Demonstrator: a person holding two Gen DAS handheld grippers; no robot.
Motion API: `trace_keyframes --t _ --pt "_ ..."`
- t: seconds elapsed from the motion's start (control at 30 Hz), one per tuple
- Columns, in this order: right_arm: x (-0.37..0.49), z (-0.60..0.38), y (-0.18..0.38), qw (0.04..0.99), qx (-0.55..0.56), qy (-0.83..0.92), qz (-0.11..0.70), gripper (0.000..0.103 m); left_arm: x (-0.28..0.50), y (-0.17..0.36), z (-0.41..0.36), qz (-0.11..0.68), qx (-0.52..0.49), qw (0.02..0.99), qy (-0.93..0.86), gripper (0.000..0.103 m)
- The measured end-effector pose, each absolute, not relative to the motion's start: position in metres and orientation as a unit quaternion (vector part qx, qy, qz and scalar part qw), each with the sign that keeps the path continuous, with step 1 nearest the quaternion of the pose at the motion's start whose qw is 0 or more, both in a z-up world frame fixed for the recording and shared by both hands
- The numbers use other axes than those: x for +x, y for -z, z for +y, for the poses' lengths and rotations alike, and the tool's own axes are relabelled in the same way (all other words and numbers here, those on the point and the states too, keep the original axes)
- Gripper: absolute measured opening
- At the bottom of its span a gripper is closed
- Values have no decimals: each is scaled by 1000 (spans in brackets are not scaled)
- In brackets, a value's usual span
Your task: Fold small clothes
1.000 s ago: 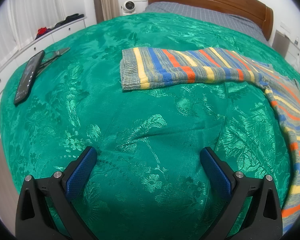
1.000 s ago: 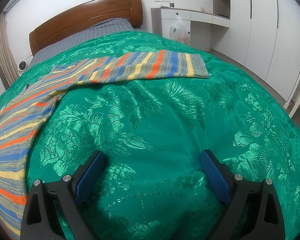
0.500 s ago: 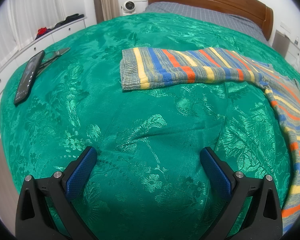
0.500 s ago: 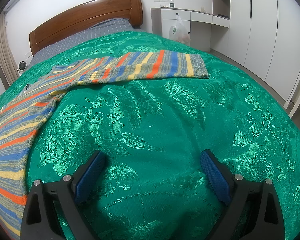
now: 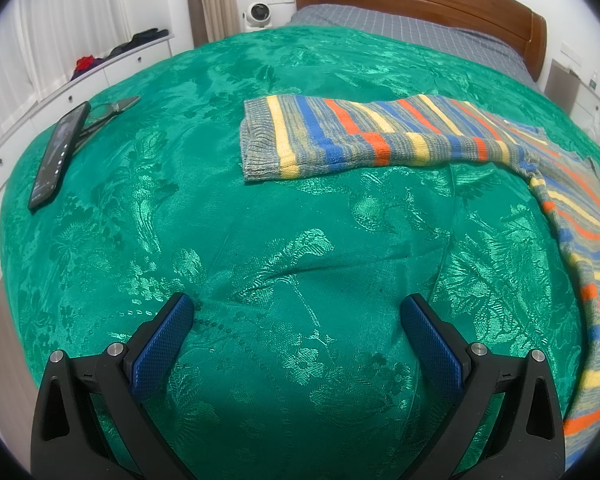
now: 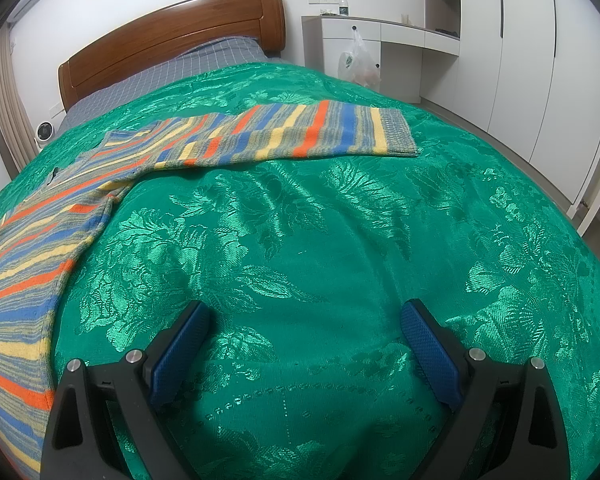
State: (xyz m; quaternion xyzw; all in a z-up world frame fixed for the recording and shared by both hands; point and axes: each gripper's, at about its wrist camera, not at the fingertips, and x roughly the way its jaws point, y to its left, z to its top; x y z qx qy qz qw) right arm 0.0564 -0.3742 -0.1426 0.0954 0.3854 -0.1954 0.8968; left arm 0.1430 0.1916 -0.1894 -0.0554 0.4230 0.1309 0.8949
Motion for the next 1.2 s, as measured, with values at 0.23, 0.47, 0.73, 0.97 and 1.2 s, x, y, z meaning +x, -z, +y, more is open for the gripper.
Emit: trace_keyframes --t 0.23,0.47,0.73,0.97,1.2 --pt "56 -375 143 897 95 196 385 96 143 189 192 423 -55 895 -131 103" --pt "57 -374 142 897 95 195 385 96 143 190 192 423 -55 895 -131 103" --pt "55 -374 140 896 91 198 388 96 143 190 192 423 -55 895 -131 103" --pt "58 -404 108 890 154 124 412 95 143 190 191 423 -54 895 -130 103" --pt "54 -542 54 870 365 116 310 96 143 190 191 422 -50 895 -135 103"
